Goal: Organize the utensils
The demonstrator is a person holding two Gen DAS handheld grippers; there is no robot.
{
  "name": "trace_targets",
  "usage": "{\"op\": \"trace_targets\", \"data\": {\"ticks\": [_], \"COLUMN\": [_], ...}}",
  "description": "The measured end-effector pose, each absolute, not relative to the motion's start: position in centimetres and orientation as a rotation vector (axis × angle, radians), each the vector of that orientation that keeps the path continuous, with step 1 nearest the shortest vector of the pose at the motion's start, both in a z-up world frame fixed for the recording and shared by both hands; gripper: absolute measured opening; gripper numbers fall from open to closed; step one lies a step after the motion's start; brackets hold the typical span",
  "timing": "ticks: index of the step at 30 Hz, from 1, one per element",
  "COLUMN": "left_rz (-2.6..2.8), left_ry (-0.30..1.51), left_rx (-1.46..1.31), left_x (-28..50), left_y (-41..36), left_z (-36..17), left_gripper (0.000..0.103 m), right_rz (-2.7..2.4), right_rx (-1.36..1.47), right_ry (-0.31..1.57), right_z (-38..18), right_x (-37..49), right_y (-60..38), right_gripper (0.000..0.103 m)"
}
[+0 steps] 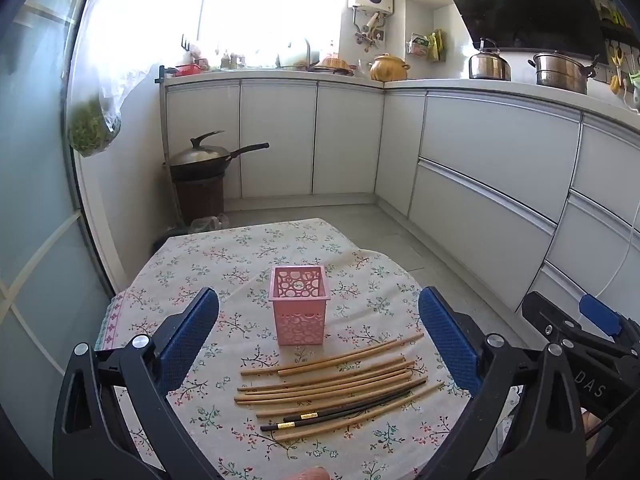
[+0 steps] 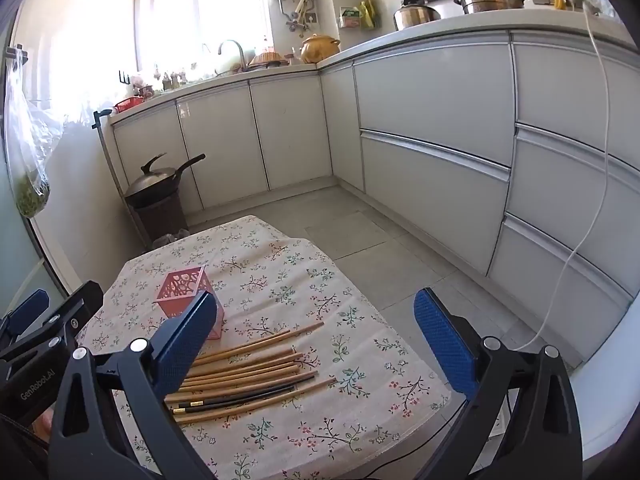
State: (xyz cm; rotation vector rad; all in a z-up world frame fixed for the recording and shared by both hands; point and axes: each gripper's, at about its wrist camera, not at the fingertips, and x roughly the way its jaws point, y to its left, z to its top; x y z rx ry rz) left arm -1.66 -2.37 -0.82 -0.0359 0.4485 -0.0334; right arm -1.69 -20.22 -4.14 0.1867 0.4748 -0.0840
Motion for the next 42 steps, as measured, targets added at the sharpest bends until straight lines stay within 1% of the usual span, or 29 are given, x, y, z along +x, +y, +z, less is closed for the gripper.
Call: {"op": "trace_targets", "data": {"ticks": [10, 42], "left_rz": [-0.034, -0.032], "left_ry": [0.45, 0.455], "left_rx": [-0.033, -0.027], "left_x": [-1.51, -1.3], "left_y": [-2.46, -2.27], "left_z": [-0.98, -1.47], "left_gripper": [0.096, 0.096], "right_rz": [-0.095, -0.088], "right_rx": [0.199, 0.207], "right_ry": [0.496, 0.455], "right_z": [-3.77, -4.25], "right_x": [-1.44, -1.47], "right_y": [-20.83, -20.79], "right_gripper": [0.096, 0.096]}}
